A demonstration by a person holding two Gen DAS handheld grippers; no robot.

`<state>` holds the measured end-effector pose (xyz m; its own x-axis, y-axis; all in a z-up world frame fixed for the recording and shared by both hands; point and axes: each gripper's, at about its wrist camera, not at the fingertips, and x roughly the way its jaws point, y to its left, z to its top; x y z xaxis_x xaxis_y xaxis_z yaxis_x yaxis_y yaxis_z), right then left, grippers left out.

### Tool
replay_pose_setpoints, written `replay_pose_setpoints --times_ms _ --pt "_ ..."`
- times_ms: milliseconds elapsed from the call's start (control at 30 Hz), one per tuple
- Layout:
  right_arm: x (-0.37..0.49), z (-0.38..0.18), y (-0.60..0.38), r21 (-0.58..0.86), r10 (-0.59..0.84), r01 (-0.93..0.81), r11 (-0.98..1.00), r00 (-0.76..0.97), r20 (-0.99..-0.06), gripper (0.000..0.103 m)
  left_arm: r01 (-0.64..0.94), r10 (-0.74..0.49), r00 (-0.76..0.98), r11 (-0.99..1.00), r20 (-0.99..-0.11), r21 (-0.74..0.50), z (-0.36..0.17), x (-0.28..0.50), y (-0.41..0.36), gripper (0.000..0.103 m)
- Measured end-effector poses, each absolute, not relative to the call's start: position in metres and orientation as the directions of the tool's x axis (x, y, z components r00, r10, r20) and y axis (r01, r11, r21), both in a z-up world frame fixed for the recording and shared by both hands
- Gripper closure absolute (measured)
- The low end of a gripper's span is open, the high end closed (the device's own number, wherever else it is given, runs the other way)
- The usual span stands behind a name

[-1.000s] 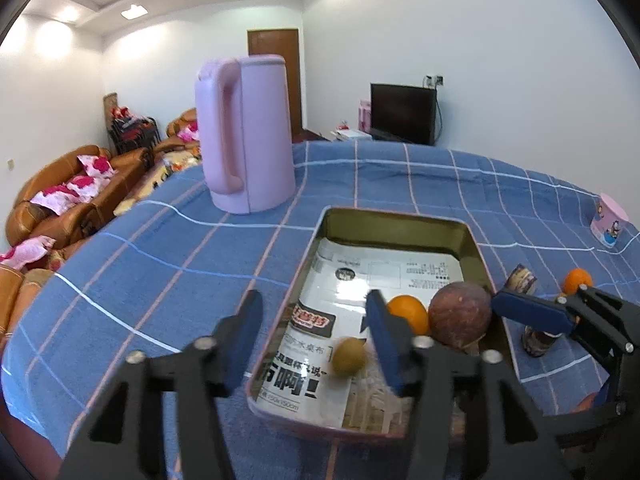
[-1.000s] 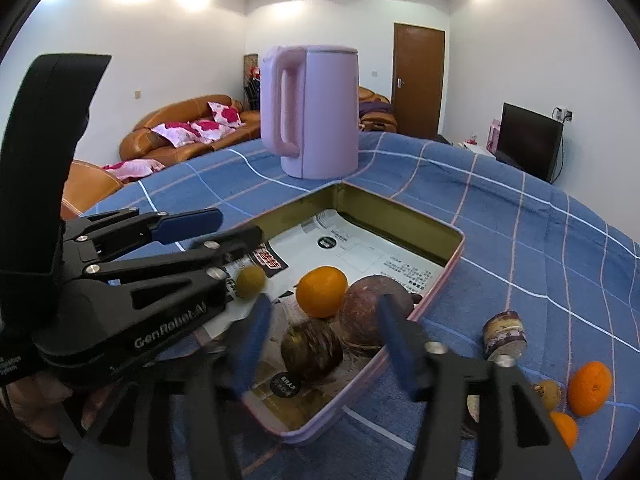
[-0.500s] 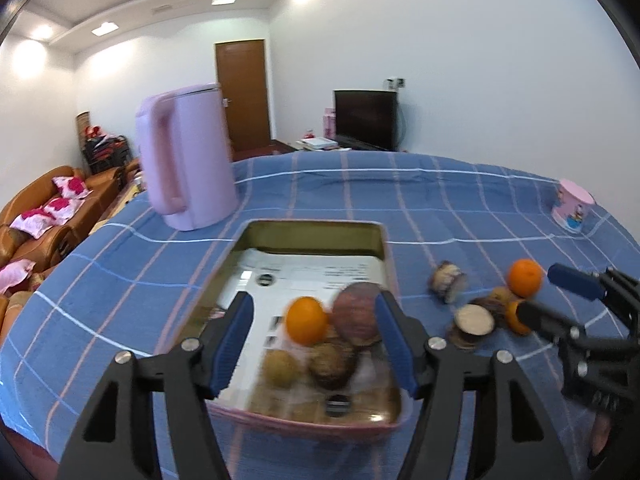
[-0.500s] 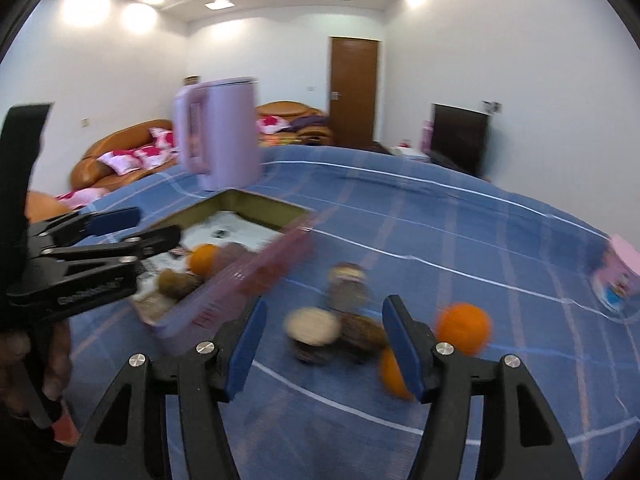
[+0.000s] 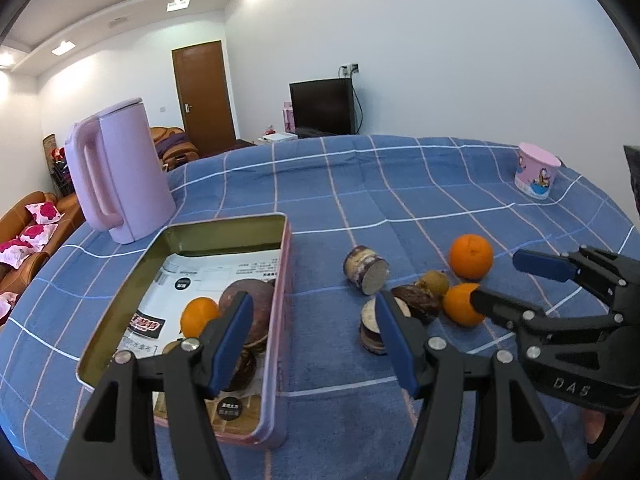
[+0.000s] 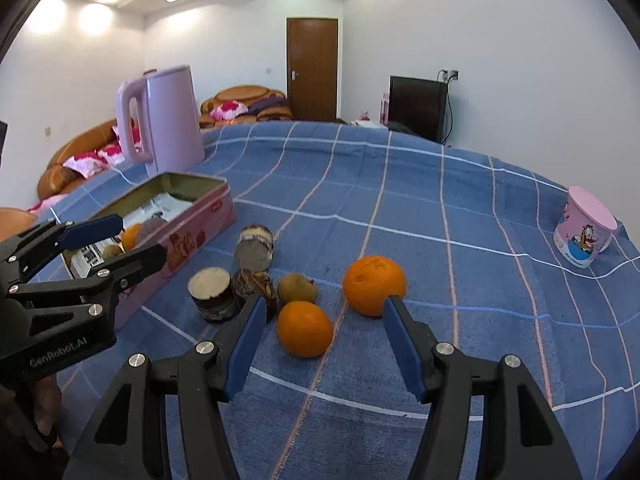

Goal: Organize fruits
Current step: 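Move both open grippers back toward the remaining fruits, then close the right gripper on an orange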

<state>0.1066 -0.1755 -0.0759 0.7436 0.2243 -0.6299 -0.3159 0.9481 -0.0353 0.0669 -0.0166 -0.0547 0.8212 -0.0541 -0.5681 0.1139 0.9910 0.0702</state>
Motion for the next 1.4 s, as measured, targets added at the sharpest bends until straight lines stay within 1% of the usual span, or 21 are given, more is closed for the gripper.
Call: replay_pose_setpoints --times_ms 100,200,300,467,500,533,600,833,1033,1067,1100,1167,1233,1300,1367,1400 --pt "0.114 -0.082 -0.175 -0.018 0.233 -0.327 0.945 0.711 -0.664 0.042 0.116 -0.058 0.816 0.991 -0.575 0.065 -0.057 0.069 -0.016 0.037" --pt "0.12 -0.087 -0.172 -0.025 0.229 -0.337 0.941 0.691 -0.685 0.048 0.12 -0.062 0.814 0.991 -0.578 0.063 -0.057 0.069 -0.017 0.037" --pt "0.128 -0.093 -0.171 0.01 0.252 -0.35 0.937 0.653 -0.715 0.053 0.126 -0.068 0.812 0.99 -0.58 0.06 -0.057 0.069 -0.018 0.037" --pt "0.133 -0.1 -0.167 0.032 0.275 -0.382 0.924 0.602 -0.75 0.057 0.14 -0.081 0.81 0.988 -0.581 0.057 -0.058 0.068 -0.021 0.037" --pt "0.134 -0.101 -0.168 0.042 0.283 -0.384 0.922 0.596 -0.751 0.061 0.144 -0.084 0.809 0.988 -0.582 0.057 -0.058 0.068 -0.022 0.037" --pt "0.134 -0.1 -0.169 0.043 0.282 -0.38 0.924 0.6 -0.748 0.065 0.146 -0.085 0.808 0.988 -0.582 0.058 -0.058 0.068 -0.023 0.037" --pt "0.131 -0.099 -0.168 0.044 0.289 -0.388 0.921 0.602 -0.744 0.067 0.153 -0.087 0.807 0.986 -0.584 0.064 -0.059 0.068 -0.026 0.037" --pt "0.119 -0.083 -0.184 0.017 0.232 -0.296 0.955 0.709 -0.666 0.068 0.189 -0.105 0.795 0.979 -0.597 0.079 -0.062 0.069 -0.039 0.037" --pt "0.121 -0.079 -0.196 0.034 0.221 -0.263 0.964 0.725 -0.652 0.068 0.219 -0.111 0.764 0.971 -0.636 0.094 -0.069 0.078 -0.054 0.038" --pt "0.12 -0.079 -0.197 0.035 0.221 -0.262 0.964 0.727 -0.65 0.068 0.22 -0.111 0.757 0.971 -0.644 0.092 -0.07 0.08 -0.055 0.04" --pt "0.12 -0.078 -0.197 0.037 0.224 -0.263 0.964 0.728 -0.648 0.068 0.229 -0.116 0.743 0.97 -0.66 0.088 -0.073 0.083 -0.057 0.045" --pt "0.12 -0.079 -0.198 0.04 0.226 -0.263 0.964 0.728 -0.648 0.067 0.233 -0.117 0.721 0.969 -0.683 0.08 -0.076 0.087 -0.059 0.05" --pt "0.12 -0.079 -0.199 0.049 0.233 -0.265 0.963 0.727 -0.646 0.067 0.236 -0.121 0.703 0.969 -0.701 0.069 -0.079 0.092 -0.06 0.051" --pt "0.121 -0.079 -0.199 0.057 0.237 -0.264 0.963 0.725 -0.647 0.067 0.238 -0.118 0.689 0.969 -0.715 0.07 -0.082 0.095 -0.061 0.055" --pt "0.121 -0.08 -0.199 0.061 0.241 -0.266 0.962 0.721 -0.649 0.067 0.252 -0.125 0.668 0.966 -0.734 0.065 -0.086 0.099 -0.065 0.056" --pt "0.122 -0.08 -0.199 0.062 0.243 -0.269 0.961 0.718 -0.652 0.067 0.252 -0.132 0.658 0.966 -0.741 0.052 -0.087 0.1 -0.064 0.061"
